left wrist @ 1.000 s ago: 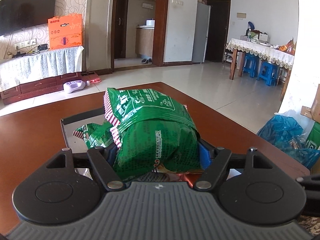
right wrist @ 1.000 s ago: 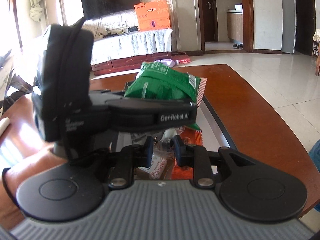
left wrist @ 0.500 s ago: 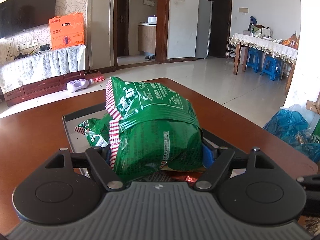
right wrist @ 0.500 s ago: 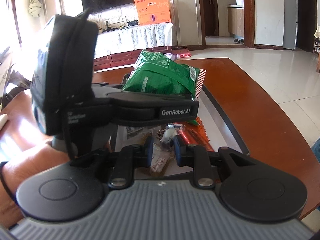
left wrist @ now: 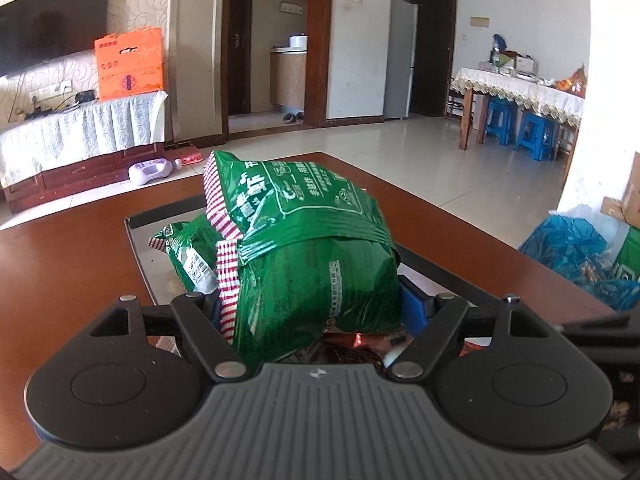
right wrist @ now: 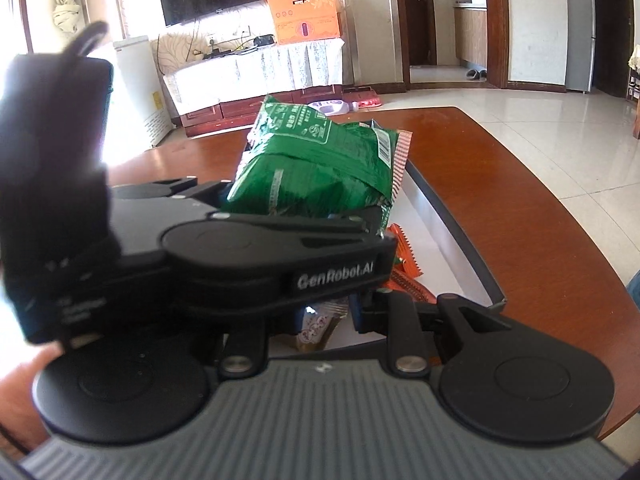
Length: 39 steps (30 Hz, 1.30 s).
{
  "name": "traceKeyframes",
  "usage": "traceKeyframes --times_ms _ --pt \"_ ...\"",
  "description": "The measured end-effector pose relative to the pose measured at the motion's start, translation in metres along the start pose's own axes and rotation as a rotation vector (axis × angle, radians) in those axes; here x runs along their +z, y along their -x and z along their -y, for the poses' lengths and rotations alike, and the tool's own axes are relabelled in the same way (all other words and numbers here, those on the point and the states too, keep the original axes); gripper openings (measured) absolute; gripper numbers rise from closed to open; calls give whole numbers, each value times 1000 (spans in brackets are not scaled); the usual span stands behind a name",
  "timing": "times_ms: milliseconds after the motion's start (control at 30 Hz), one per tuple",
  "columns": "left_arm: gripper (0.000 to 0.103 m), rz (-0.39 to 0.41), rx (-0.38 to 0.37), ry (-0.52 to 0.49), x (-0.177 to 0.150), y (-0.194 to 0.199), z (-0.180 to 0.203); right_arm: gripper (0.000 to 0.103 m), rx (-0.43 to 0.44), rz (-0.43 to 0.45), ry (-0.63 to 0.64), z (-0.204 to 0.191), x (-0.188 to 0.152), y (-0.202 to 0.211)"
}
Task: Organize snacks
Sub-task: 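Lower the green bag into the box and open the left gripper while the right lowers the candy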
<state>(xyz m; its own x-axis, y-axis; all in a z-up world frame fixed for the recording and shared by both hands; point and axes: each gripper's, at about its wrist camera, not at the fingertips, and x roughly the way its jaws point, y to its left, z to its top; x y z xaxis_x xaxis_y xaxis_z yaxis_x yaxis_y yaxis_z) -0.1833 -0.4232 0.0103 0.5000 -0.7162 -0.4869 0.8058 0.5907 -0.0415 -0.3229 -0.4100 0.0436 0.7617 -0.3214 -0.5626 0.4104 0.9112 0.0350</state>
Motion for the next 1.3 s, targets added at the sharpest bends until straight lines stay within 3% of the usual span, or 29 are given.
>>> traceKeyframes --times_ms 267,733,1033,1300 --pt "82 31 29 -22 -9 3 5 25 -16 -14 -5 3 0 -7" --pt "82 52 16 -17 -17 47 -4 26 -45 -25 71 -3 -1 -13" --pt "82 -15 57 50 -29 50 -35 25 -107 -31 72 -6 0 -20" --pt "79 36 91 -47 -29 61 -22 26 -130 -30 161 -15 -4 -25"
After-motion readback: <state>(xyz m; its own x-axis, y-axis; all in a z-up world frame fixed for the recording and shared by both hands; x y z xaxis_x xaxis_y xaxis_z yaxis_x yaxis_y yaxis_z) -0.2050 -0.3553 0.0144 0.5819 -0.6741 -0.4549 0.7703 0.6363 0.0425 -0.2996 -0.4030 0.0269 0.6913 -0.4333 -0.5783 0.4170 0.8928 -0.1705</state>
